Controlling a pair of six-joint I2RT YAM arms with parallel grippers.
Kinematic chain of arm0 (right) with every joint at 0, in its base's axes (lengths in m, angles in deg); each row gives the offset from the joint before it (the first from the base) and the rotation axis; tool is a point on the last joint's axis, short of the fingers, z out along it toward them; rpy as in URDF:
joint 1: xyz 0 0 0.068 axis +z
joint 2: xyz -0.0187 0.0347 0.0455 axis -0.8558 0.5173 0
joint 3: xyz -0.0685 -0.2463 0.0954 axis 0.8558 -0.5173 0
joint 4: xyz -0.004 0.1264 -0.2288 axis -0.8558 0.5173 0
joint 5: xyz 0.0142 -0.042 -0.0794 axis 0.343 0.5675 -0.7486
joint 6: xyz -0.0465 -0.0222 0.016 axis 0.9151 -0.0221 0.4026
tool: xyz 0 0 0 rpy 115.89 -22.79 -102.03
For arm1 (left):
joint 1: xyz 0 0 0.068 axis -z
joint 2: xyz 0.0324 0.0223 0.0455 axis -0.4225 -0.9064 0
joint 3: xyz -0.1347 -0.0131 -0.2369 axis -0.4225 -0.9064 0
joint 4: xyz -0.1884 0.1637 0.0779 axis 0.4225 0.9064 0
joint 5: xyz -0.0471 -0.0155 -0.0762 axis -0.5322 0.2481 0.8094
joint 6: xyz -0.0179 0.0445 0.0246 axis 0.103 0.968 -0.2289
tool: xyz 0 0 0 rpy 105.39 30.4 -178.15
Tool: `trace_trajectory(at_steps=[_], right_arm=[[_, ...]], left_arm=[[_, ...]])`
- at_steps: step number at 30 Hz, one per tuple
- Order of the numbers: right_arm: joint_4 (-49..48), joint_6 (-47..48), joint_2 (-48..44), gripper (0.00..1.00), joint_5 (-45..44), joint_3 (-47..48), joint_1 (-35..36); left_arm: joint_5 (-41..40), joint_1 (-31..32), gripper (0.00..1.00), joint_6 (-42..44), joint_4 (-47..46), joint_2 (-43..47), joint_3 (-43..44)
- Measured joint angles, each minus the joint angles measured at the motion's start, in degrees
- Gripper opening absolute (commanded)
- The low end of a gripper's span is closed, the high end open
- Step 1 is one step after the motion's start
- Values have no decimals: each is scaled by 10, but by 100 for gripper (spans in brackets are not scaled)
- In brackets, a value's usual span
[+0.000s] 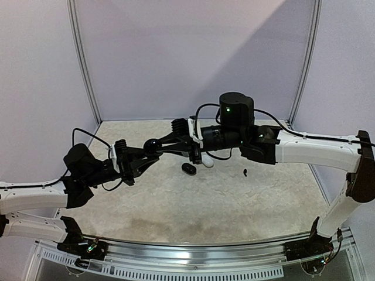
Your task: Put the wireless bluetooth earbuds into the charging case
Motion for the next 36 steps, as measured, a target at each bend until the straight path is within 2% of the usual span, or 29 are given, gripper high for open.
trace_trajectory(at_steps=[10, 24, 30, 36], right_arm=[[6, 0, 6, 0, -9, 1, 3], [-3, -22, 7, 0, -73, 1, 8], [-4, -32, 8, 2, -73, 1, 8], [-10, -66, 11, 0, -64, 4, 3]], left_arm=[[-7, 3, 0, 2, 1, 0, 0], [-33, 3, 0, -3, 1, 0, 0], [-39, 4, 0, -19, 1, 0, 0], [-47, 7, 0, -35, 1, 0, 0]])
